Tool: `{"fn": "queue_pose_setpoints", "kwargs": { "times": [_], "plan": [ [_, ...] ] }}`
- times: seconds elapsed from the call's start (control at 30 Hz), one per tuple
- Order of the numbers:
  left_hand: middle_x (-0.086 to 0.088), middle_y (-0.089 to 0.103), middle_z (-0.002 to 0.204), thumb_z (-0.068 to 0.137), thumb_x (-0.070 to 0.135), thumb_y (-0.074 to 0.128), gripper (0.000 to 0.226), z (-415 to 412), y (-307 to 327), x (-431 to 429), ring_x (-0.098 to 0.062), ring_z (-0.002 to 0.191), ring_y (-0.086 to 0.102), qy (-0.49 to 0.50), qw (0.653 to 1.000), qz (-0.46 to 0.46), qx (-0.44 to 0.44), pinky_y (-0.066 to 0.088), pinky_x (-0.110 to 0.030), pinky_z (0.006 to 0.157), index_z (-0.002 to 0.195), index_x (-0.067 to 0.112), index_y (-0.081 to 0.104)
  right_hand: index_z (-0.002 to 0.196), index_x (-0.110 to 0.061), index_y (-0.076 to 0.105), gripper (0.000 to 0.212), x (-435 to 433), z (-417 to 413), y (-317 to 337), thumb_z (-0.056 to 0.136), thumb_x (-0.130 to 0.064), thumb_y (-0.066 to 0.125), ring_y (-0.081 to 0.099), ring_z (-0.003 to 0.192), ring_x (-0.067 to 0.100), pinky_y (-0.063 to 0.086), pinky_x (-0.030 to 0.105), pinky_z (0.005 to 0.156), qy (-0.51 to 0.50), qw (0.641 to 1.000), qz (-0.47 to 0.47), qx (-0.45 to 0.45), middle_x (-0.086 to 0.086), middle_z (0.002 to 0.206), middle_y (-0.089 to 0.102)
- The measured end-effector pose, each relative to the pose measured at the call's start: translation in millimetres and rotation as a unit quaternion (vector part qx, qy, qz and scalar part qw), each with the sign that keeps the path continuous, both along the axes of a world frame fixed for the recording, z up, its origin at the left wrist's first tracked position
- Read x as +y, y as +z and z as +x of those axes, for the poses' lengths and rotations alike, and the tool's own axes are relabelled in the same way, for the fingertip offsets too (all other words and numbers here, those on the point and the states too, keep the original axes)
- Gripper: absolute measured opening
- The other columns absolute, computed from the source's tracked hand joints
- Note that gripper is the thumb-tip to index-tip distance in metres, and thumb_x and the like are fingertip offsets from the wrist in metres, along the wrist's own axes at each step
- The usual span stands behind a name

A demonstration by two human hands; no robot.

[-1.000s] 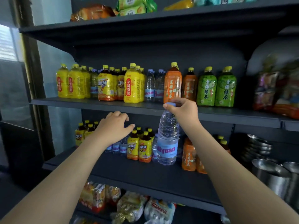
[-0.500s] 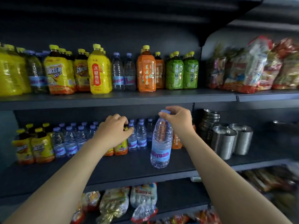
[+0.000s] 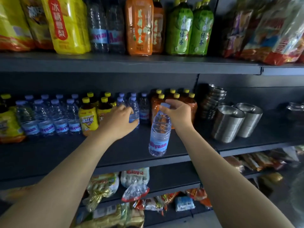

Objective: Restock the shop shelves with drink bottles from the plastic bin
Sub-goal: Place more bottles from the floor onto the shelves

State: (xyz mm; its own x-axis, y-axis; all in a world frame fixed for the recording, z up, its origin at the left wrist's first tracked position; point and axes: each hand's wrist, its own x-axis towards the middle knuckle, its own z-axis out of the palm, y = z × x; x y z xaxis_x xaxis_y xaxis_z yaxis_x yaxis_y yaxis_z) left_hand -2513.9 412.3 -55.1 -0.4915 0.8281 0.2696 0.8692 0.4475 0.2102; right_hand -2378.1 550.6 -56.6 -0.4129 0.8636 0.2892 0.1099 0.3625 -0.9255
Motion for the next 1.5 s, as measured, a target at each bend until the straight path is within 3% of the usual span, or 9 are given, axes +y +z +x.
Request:
{"fn": "queue_pose_setpoints", "kwargs": {
  "times": [0.33,0.47,0.6,0.8,1.03,1.13,1.27,1.37,1.5],
  "plan": [
    [-0.004,0.048,0.127,0.090,0.045,0.049,0.040,-47.5,-47.9,76.3,-0.024,0.122,0.040,0.042,0.999,-0.028,-0.017,0.041,-0.040,0.096,0.118,0.016,0.051,0.118,-0.008,0.064,0.045,85.9,-74.4,-51.1,0.078,-0.021,0.076,0.059,0.095,0.012,0.045,0.019,0.078,0.046,0.999,0.006,-0.025,-0.003,0.100,0.064],
    [-0.005,0.049,0.128,0.090,0.044,0.050,0.041,-69.2,-65.9,97.4,-0.025,0.122,0.041,0.044,0.999,-0.023,-0.009,0.040,-0.037,0.096,0.118,0.016,0.051,0.116,-0.005,0.064,0.038,103.0,-104.6,-69.9,0.080,-0.014,0.074,0.056,0.089,0.009,0.041,0.000,0.062,0.071,0.997,0.007,-0.019,-0.004,0.094,0.060],
    [-0.006,0.050,0.128,0.090,0.043,0.050,0.039,-91.7,-81.7,117.5,-0.026,0.121,0.042,0.041,0.999,-0.015,0.005,0.038,-0.034,0.091,0.117,0.014,0.052,0.118,-0.002,0.063,0.038,123.5,-132.9,-89.4,0.082,-0.012,0.071,0.055,0.089,0.007,0.039,-0.004,0.062,0.074,0.997,0.026,0.002,-0.002,0.097,0.061],
    [-0.004,0.050,0.127,0.090,0.042,0.050,0.038,-119.7,-110.3,134.9,-0.024,0.121,0.042,0.033,0.999,0.002,0.003,0.038,-0.034,0.094,0.117,0.016,0.052,0.122,-0.002,0.060,0.038,143.1,-168.7,-123.8,0.086,-0.014,0.067,0.055,0.096,0.010,0.039,0.000,0.070,0.073,0.996,0.057,0.019,0.001,0.105,0.062],
    [-0.005,0.050,0.127,0.089,0.040,0.052,0.038,-131.1,-133.3,133.1,-0.025,0.124,0.038,0.030,0.999,0.019,-0.028,0.037,-0.035,0.097,0.117,0.014,0.052,0.131,-0.006,0.050,0.049,137.8,-190.3,-147.1,0.087,-0.020,0.067,0.054,0.114,0.013,0.045,0.024,0.095,0.103,0.994,0.024,0.019,0.007,0.126,0.060],
    [-0.005,0.049,0.128,0.089,0.039,0.053,0.038,-131.6,-134.5,129.0,-0.025,0.125,0.038,0.030,0.999,0.018,-0.042,0.038,-0.036,0.097,0.117,0.013,0.052,0.132,-0.008,0.050,0.048,138.1,-191.4,-143.4,0.088,-0.023,0.065,0.052,0.114,0.009,0.041,0.010,0.081,0.097,0.995,0.032,0.000,0.004,0.127,0.059],
    [-0.006,0.050,0.128,0.089,0.038,0.053,0.038,-132.0,-131.6,125.9,-0.025,0.124,0.039,0.028,0.998,0.020,-0.053,0.038,-0.036,0.097,0.117,0.012,0.052,0.126,-0.009,0.056,0.044,139.2,-189.5,-142.7,0.089,-0.032,0.063,0.058,0.104,0.014,0.042,0.013,0.069,0.087,0.995,0.026,-0.039,0.002,0.120,0.063],
    [-0.006,0.050,0.127,0.090,0.039,0.052,0.038,-132.2,-127.8,125.1,-0.024,0.123,0.039,0.028,0.998,0.019,-0.056,0.038,-0.036,0.097,0.117,0.013,0.052,0.125,-0.010,0.057,0.045,140.6,-188.6,-146.6,0.089,-0.037,0.061,0.057,0.099,0.014,0.039,0.004,0.064,0.081,0.996,0.021,-0.045,0.001,0.116,0.065],
    [-0.006,0.051,0.124,0.090,0.037,0.052,0.036,-132.6,-123.4,125.1,-0.023,0.123,0.039,0.024,0.998,0.024,-0.054,0.038,-0.036,0.097,0.116,0.012,0.053,0.131,-0.020,0.052,0.050,138.9,-186.3,-150.7,0.086,-0.037,0.066,0.058,0.104,0.014,0.045,0.023,0.080,0.102,0.991,0.010,-0.082,-0.005,0.120,0.063]
  ]
}}
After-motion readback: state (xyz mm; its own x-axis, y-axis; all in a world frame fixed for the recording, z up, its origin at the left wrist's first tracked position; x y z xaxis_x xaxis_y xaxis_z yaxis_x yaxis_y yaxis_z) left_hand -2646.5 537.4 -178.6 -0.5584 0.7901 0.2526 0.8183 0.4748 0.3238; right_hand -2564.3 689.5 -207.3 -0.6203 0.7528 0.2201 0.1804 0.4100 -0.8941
